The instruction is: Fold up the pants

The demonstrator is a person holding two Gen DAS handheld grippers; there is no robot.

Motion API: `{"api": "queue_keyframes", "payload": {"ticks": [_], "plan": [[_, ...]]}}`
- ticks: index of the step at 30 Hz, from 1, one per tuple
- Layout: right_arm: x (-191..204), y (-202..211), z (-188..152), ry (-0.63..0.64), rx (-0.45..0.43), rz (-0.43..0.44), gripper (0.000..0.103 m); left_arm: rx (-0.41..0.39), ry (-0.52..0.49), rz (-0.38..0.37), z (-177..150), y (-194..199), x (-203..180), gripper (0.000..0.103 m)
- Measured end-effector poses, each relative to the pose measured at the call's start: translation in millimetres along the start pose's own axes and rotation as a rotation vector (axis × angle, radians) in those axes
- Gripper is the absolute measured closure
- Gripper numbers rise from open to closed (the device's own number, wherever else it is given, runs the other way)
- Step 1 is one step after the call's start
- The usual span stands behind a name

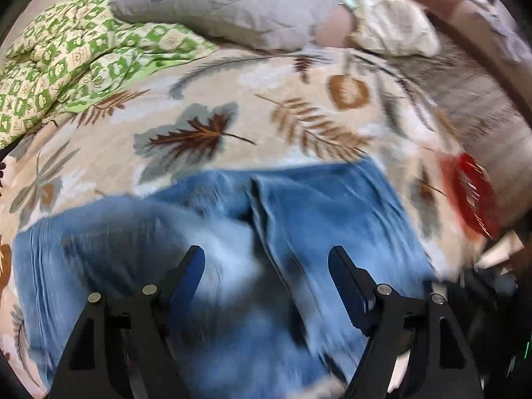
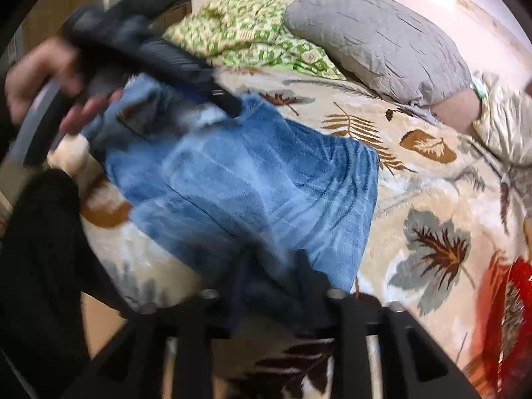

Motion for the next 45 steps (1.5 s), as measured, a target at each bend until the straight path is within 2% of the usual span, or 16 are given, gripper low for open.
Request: {"api": "queue_keyframes", "payload": {"ticks": [1,6,10,13,16,18,21,26,27,28,30,31,37,41,43,45], "plan": [[-2,10,-1,-0.027,-0.032,0.015,0.025,0.018,-0.003,-0.018,-9,4,-3,0.026],[-6,31,-7,-0.027,-0.088,-0.002,0.025,0.114,-0.044,-0.107,-56,-1,-32,0.029],[-9,33,-8,-0.043,-0.087,-0.004,0.025,0.177,-0.056,-0.123,-77,-25,-51,0.062],[-8,32,-9,-0.040,-0.080,-0.011,0.025,0.162,-0.072,-0.082,-74,-35,-55,0.072],[-5,31,-12,-0.031,-0.071,-0.008,0.025,0.128,-0.106,-0.103,-68,-24,-59,0.090],[-5,30,-13,-0.030,-0.068,-0.009,0.025,0.096,-0.109,-0.103,-66,-13,-55,0.094],[-6,30,-13,-0.047,-0.070,-0.007,0.025,0.137,-0.122,-0.037,-74,-31,-44,0.093],[-13,28,-14,-0.084,-0.062,0.000,0.025,0.115,-0.089,-0.049,-79,-34,-44,0.089],[-14,29,-14,-0.089,-0.066,0.004,0.025,0.112,-0.082,-0.055,-81,-30,-43,0.080],[-16,30,-14,-0.097,-0.070,0.009,0.025,0.108,-0.073,-0.059,-81,-26,-42,0.059],[-17,32,-14,-0.103,-0.080,0.013,0.025,0.056,-0.052,-0.076,-80,-3,-40,0.031],[-18,34,-13,-0.108,-0.089,0.016,0.025,0.026,-0.047,-0.077,-76,6,-39,0.029],[-26,33,1,-0.120,-0.124,0.017,0.026,-0.037,0.036,-0.010,-39,24,-7,0.029],[-34,26,16,-0.173,-0.144,0.001,0.044,-0.068,0.067,-0.026,-17,9,-10,0.029],[-38,15,20,-0.194,-0.117,0.000,0.058,-0.004,-0.003,0.018,-19,-17,-20,0.051],[-40,0,16,-0.190,-0.053,0.001,0.061,0.081,-0.091,0.064,-37,-45,-25,0.063]]}}
Point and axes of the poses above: each gripper's, at about its wrist camera, not at the fingertips, and y roughly against the way its jaws point, x to its left, z to its top, the point moved 5 cm from there along -y, roughly the way its jaws point, and after that the axes turned 5 degrees about z, right-handed, at the moved point
